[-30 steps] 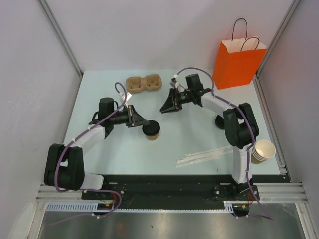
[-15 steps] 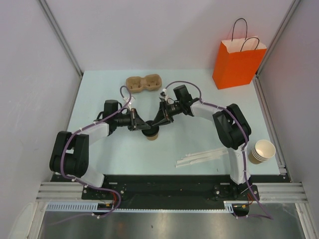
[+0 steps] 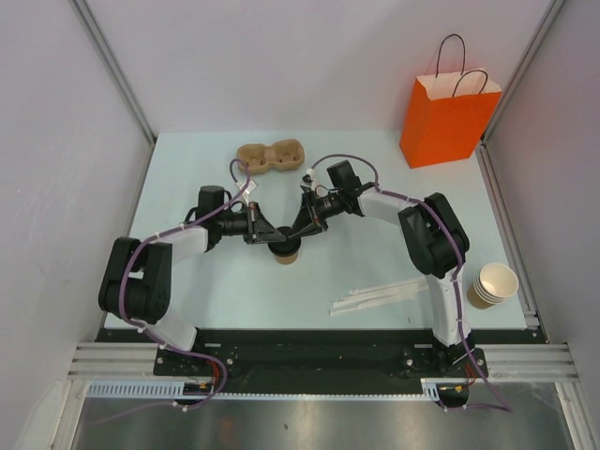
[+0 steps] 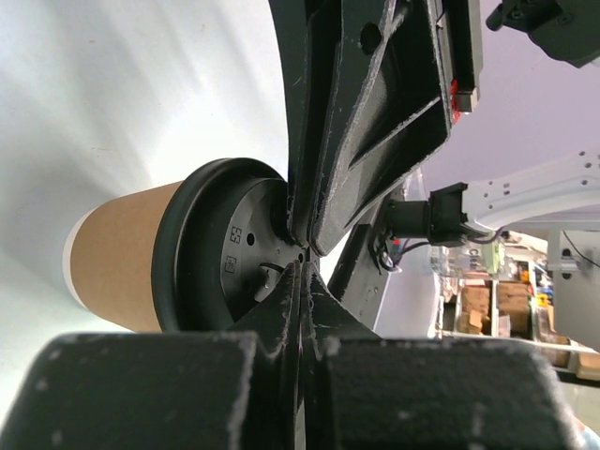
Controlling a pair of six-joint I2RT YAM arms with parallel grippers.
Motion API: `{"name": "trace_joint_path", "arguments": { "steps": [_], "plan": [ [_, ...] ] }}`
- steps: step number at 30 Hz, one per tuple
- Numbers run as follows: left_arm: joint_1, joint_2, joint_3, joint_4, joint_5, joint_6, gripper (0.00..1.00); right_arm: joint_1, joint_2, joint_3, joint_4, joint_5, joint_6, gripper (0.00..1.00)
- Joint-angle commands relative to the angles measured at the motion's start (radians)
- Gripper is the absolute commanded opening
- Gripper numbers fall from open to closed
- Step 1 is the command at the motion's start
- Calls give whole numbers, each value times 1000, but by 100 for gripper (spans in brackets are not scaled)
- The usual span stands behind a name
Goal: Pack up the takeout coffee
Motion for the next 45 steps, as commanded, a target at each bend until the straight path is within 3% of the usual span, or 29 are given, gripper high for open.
{"name": "trace_joint_path", "arguments": {
  "steps": [1,15,26,32,36,38,45],
  "plan": [
    [6,91,-40,-81,-103,86,0,-23,114,-39,-163,220,-125,19],
    [12,168,-22,-127,-135,112,0,-30,133,-38,-140,195,-130,18],
    [-6,-63,56,-35,-8,15,1,35,-37,4,244,-17,108,23],
    [-6,-161,115,-64,18,-6,9,27,-120,28,269,-46,148,25],
    [18,-235,125,-187,-40,61,17,-3,-176,28,167,-31,69,28],
    [55,-266,96,-216,-54,71,24,-28,-194,28,21,9,-54,32],
    [115,-263,47,-374,-155,199,29,-45,-168,28,-247,145,-283,35]
  ]
}}
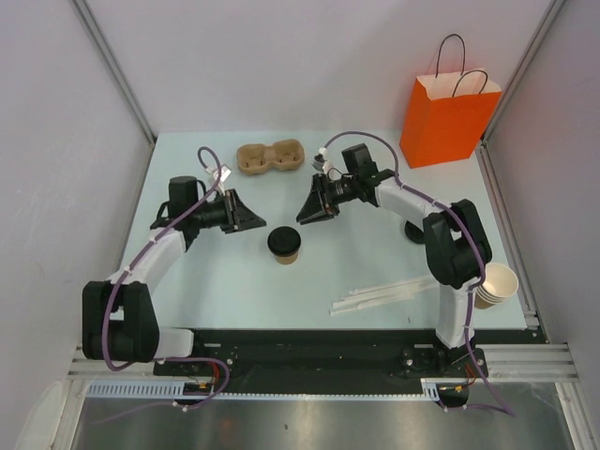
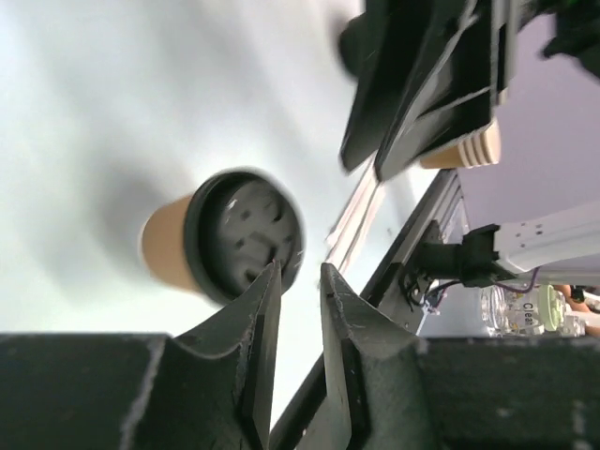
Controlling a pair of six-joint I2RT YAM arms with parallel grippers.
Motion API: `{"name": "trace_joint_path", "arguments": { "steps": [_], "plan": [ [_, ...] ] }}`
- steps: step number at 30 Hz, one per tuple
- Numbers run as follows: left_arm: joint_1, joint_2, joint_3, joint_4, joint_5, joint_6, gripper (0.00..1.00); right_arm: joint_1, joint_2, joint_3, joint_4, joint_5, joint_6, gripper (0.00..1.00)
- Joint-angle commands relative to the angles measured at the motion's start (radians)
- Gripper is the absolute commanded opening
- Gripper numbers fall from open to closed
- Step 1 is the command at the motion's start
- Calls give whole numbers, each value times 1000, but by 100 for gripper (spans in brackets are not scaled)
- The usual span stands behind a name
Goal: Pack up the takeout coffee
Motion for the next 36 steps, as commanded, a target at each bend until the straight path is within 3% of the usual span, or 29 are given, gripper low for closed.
{"name": "trace_joint_path", "arguments": {
  "steps": [1,15,36],
  "plan": [
    [11,6,-41,-125,-80,110,28,-5,12,18,-205,107,-171,35],
    [4,149,-20,-109,-110,110,31,12,88,18,-200,152,-169,34],
    [-30,162,-43,-41,-93,75,32,24,131,21,-164,134,-120,29]
  ]
}}
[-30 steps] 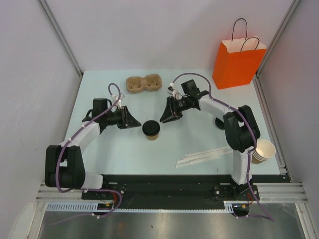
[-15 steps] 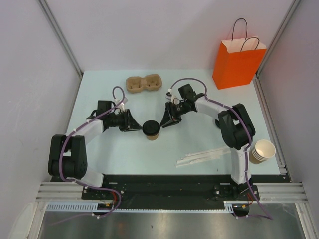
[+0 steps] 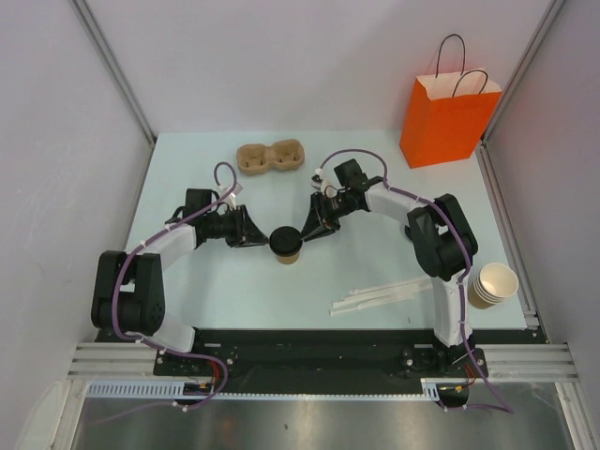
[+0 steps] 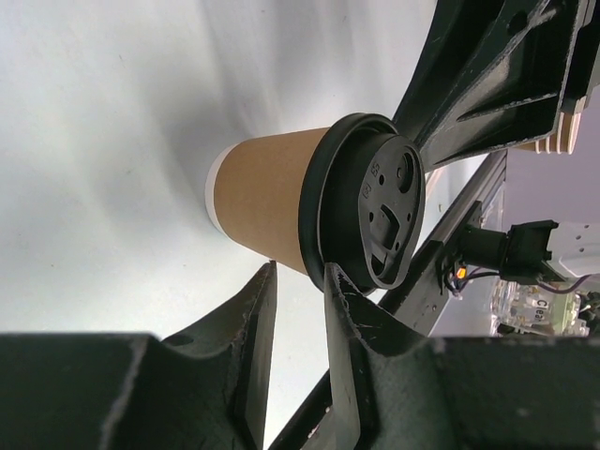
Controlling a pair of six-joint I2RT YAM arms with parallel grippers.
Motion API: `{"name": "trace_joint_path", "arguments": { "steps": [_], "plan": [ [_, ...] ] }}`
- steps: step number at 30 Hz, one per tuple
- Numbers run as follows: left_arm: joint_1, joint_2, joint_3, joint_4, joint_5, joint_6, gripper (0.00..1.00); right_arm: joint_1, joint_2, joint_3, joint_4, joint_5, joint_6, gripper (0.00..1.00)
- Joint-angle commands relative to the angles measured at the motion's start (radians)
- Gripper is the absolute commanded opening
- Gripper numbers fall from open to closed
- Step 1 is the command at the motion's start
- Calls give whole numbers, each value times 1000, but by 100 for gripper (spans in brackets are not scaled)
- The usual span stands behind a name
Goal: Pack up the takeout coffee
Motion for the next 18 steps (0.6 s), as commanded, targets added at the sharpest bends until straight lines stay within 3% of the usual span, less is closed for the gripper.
{"name": "trace_joint_path", "arguments": {
  "steps": [1,10,18],
  "plan": [
    [-10,-20,-6,49,17,-23,32,9,20,22,24,1,7,29],
    [-12,-20,-39,95,40,-57,30,9,22,22,23,6,9,27],
    [-16,63,-25,81,25,-42,12,14,48,23,0,38,-17,22]
  ]
}}
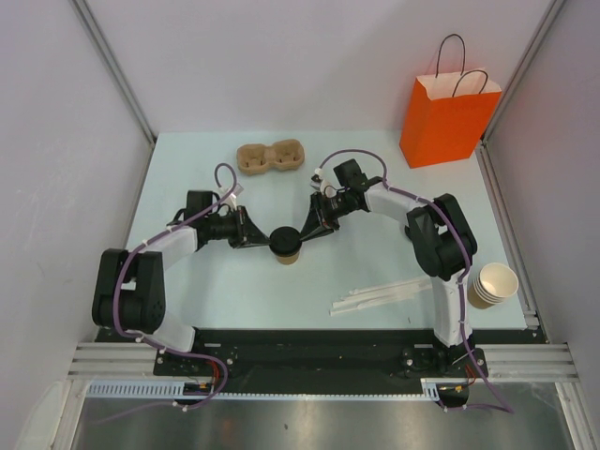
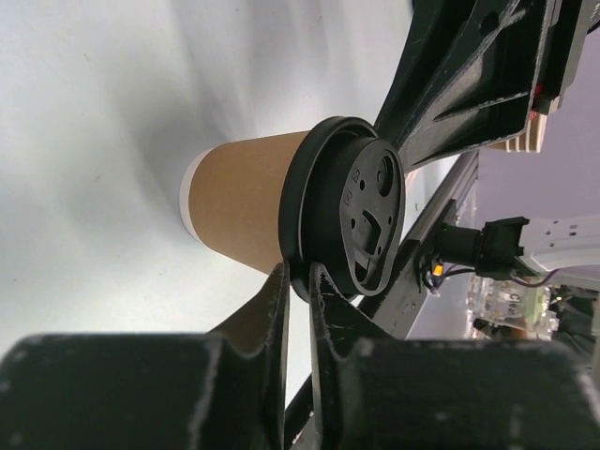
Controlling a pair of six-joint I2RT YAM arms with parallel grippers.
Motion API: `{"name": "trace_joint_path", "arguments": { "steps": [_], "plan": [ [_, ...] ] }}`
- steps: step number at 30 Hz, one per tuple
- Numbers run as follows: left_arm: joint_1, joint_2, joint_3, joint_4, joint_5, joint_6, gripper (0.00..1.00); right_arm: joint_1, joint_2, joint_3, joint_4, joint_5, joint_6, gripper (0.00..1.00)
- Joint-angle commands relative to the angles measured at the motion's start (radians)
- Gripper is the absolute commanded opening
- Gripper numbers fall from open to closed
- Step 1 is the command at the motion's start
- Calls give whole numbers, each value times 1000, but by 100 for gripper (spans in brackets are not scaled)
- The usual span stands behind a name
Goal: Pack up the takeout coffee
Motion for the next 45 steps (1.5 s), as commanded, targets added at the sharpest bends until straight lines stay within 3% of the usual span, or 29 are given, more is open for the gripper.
{"name": "trace_joint_path", "arguments": {
  "steps": [1,8,17,25,30,37,45],
  "plan": [
    [-11,62,7,0,-29,23,11,14,46,23,-19,58,-36,21],
    [-13,131,13,-51,-91,54,0,19,94,23,-70,114,-65,15],
    [-34,205,20,-95,-166,82,0,33,140,23,-96,145,-77,12],
    [-43,124,47,-28,-35,30,0,36,85,52,-27,-8,-40,17],
    [-45,55,41,-28,-25,16,3,28,51,60,-30,-14,-46,20],
    [-43,35,53,-43,-18,19,17,5,40,60,-47,-22,-45,24],
    [-43,19,69,-9,18,-13,19,-7,24,64,-38,-57,-28,27]
  ]
}}
